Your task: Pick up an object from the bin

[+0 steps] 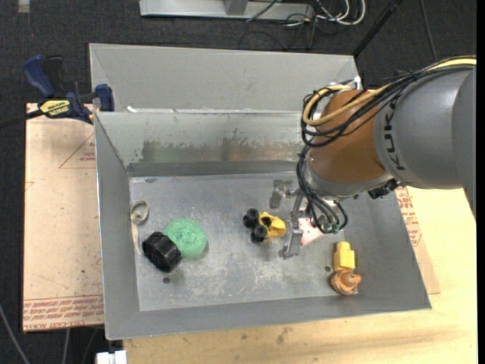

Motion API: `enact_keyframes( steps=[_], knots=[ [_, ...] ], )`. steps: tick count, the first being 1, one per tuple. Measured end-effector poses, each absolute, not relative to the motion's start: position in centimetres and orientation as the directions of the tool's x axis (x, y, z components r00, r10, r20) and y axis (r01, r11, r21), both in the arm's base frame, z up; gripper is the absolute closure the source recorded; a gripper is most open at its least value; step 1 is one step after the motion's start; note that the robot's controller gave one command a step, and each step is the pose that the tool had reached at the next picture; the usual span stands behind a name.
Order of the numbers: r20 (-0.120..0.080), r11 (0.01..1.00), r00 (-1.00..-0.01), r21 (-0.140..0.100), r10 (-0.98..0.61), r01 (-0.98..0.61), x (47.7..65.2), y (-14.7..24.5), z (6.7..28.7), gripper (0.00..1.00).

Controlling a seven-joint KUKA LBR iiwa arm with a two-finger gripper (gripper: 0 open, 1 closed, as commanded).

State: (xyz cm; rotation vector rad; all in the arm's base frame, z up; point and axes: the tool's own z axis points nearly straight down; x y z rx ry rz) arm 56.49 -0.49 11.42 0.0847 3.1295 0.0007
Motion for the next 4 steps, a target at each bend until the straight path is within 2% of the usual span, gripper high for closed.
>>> enact_keyframes(
  steps=[1,2,3,4],
  knots=[
    [-0.002,0.999,-0.999,0.001,-0.039,-0.039,53.6,1.5,7.0,1.0],
    [-0.002,0.999,-0.999,0.001,-0.039,-0.039,53.6,1.5,7.0,1.0],
    [-0.003,1.0,-1.0,0.001,-0.029,-0.029,56.6,0.5,15.9,1.0],
    [-0.003,1.0,-1.0,0.001,-0.03,-0.03,56.6,0.5,16.0,0.0]
  ],
)
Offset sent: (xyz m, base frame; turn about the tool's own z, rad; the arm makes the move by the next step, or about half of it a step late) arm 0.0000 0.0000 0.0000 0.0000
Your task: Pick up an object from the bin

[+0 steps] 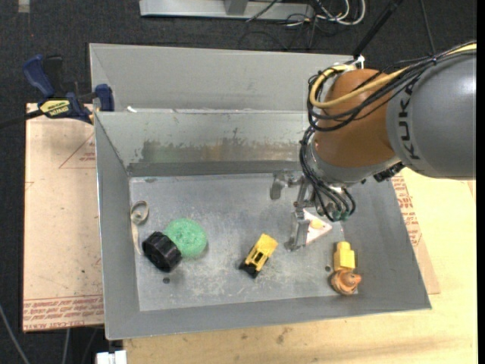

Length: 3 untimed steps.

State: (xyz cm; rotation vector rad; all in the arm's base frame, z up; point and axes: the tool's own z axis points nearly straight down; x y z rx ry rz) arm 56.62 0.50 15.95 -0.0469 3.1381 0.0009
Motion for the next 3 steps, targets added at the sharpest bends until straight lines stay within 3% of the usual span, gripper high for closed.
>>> enact_keyframes(
  steps=[2,3],
  knots=[
    [-0.01,0.999,-0.999,-0.001,-0.046,-0.046,56.5,0.6,15.4,0.0],
    [-0.006,0.996,-0.996,0.001,-0.089,-0.089,55.7,3.9,8.5,0.0]
  ],
)
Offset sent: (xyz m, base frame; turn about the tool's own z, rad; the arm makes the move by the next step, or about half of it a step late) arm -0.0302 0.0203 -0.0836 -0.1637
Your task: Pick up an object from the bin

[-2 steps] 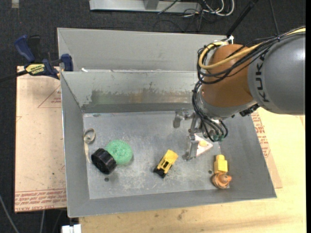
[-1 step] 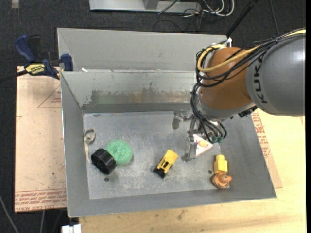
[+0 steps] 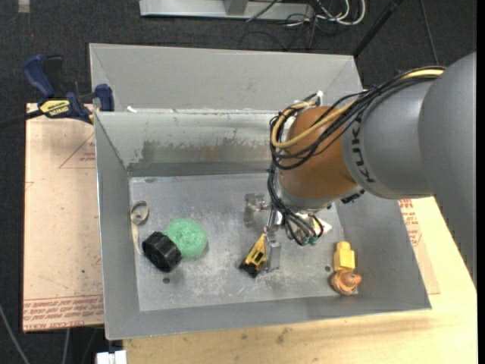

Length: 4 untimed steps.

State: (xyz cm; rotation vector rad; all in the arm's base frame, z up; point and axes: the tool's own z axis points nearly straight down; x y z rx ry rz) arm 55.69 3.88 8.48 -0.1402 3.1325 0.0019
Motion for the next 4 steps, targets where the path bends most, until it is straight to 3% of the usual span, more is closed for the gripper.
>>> enact_keyframes(
  steps=[1,2,3,4],
  knots=[
    [-0.011,1.0,-1.0,0.003,-0.019,-0.019,53.9,4.6,7.4,1.0],
    [-0.011,1.0,-1.0,0.003,-0.019,-0.019,53.9,4.6,7.4,1.0],
    [0.004,1.0,-1.0,0.001,-0.023,-0.023,53.9,4.3,12.5,1.0],
    [-0.009,0.992,-0.992,-0.001,-0.129,-0.129,60.8,-3.9,7.3,1.0]
  ],
)
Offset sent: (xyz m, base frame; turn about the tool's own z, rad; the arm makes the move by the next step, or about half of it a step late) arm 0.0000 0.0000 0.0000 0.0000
